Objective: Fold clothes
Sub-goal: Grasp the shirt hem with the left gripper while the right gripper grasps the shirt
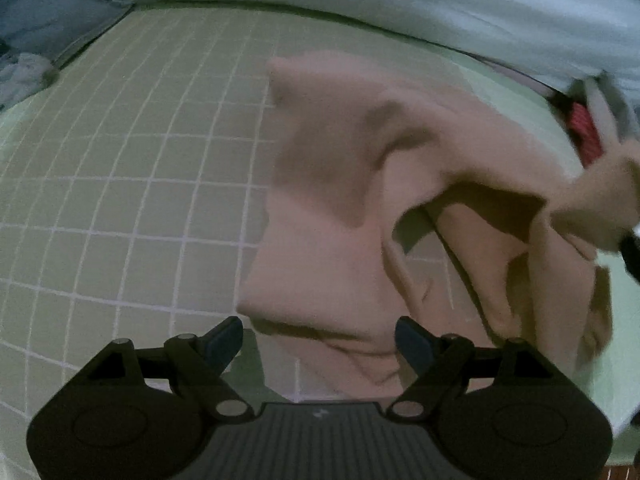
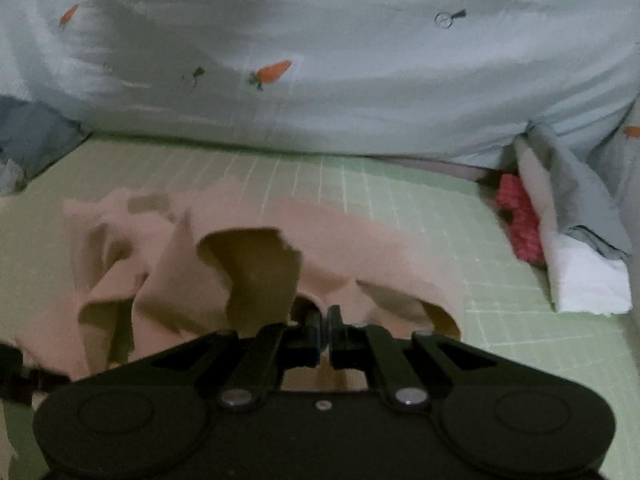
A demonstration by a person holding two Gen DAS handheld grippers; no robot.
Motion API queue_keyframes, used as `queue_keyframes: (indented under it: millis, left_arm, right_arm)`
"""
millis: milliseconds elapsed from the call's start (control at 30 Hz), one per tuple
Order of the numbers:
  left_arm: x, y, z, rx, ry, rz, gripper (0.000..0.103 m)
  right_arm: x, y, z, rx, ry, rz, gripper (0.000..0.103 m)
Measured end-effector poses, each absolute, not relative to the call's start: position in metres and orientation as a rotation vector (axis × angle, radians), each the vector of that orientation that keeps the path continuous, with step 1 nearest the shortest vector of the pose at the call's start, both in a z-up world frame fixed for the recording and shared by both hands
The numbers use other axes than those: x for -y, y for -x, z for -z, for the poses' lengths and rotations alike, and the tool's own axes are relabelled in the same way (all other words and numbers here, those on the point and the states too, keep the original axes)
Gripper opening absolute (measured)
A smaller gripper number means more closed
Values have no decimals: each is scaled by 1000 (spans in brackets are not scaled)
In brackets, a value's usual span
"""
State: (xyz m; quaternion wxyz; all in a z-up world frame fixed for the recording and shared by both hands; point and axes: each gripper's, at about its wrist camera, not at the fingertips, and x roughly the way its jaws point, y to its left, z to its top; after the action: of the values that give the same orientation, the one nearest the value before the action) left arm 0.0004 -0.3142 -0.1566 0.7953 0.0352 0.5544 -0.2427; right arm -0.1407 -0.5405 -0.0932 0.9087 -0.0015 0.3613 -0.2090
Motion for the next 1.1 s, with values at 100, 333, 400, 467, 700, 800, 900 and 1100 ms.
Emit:
queue_keyframes:
  millis: [100,333,400,467,700,800,900,1100]
  left_arm:
    - [322,-5,162,-1213,-51,478,65]
    - [326,-5,159,-1177,-90,434,20]
    - [316,-8,158,-1165,-98,398,14]
    - [306,-11,157,-1153,-106,363,13]
    - [243,-44,146,-1124,-98,272,13]
    - [213,-65,136,-1102,-114,279,13]
    - [182,-86,126,-1079,-130,287,13]
    - [125,-126,107,-1029,-162,297,13]
  right_arm:
    - [551,143,100,-764,-14,414,4]
    - [552,150,107,-769,-44,411,4]
    - [548,150,107,-772,-49,413,4]
    - [544,150,107,-776,-55,415,4]
    - [511,140,104,-745,-110,453,4]
    - [482,125,102,-726,-135,453,4]
    - [445,108,99,-708,-150,440,3]
    - [373,80,95,-680,-166,409,3]
